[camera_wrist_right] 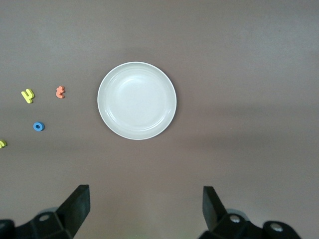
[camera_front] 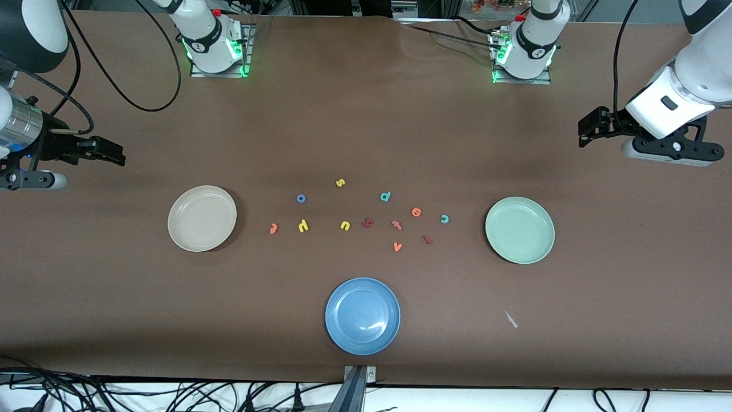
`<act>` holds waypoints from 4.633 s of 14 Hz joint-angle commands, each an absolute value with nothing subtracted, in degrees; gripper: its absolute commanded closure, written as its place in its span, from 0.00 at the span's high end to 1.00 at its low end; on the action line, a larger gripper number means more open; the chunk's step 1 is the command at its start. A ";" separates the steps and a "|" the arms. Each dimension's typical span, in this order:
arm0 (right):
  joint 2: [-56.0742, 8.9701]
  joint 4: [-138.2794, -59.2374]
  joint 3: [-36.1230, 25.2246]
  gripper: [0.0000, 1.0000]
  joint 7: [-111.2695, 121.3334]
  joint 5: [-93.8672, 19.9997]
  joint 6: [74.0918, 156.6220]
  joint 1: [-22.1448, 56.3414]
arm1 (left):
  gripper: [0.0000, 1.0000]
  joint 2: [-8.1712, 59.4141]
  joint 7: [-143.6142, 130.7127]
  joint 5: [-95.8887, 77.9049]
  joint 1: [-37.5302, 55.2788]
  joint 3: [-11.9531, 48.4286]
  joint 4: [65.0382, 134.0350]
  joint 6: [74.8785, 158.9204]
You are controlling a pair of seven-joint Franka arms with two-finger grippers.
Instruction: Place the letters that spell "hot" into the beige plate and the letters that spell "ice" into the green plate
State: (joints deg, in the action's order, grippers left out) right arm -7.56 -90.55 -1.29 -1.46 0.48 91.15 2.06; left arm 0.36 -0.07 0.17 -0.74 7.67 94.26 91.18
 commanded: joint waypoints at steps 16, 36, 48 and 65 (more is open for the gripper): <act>-7.91 -89.30 -1.14 1.00 -1.41 0.70 90.09 2.11 | 1.00 0.97 1.32 -1.32 -1.05 7.47 92.72 90.70; -7.91 -89.30 -1.14 1.00 -1.67 0.62 90.09 2.11 | 1.00 0.97 1.32 -0.53 -1.05 7.56 92.64 90.70; -12.99 -96.22 -1.05 1.00 -13.42 0.18 105.42 10.89 | 1.00 2.63 0.62 -0.52 -0.17 7.73 90.10 90.88; -38.49 -96.86 -1.14 1.00 -43.51 -9.05 136.14 23.55 | 1.00 16.61 0.97 -0.53 4.39 8.26 82.01 90.62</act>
State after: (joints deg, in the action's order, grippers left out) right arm -37.07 -97.81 -0.74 -42.95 -8.12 135.09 23.12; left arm 16.82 -0.06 0.17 4.24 8.43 84.69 92.18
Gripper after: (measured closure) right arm 0.000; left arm 0.000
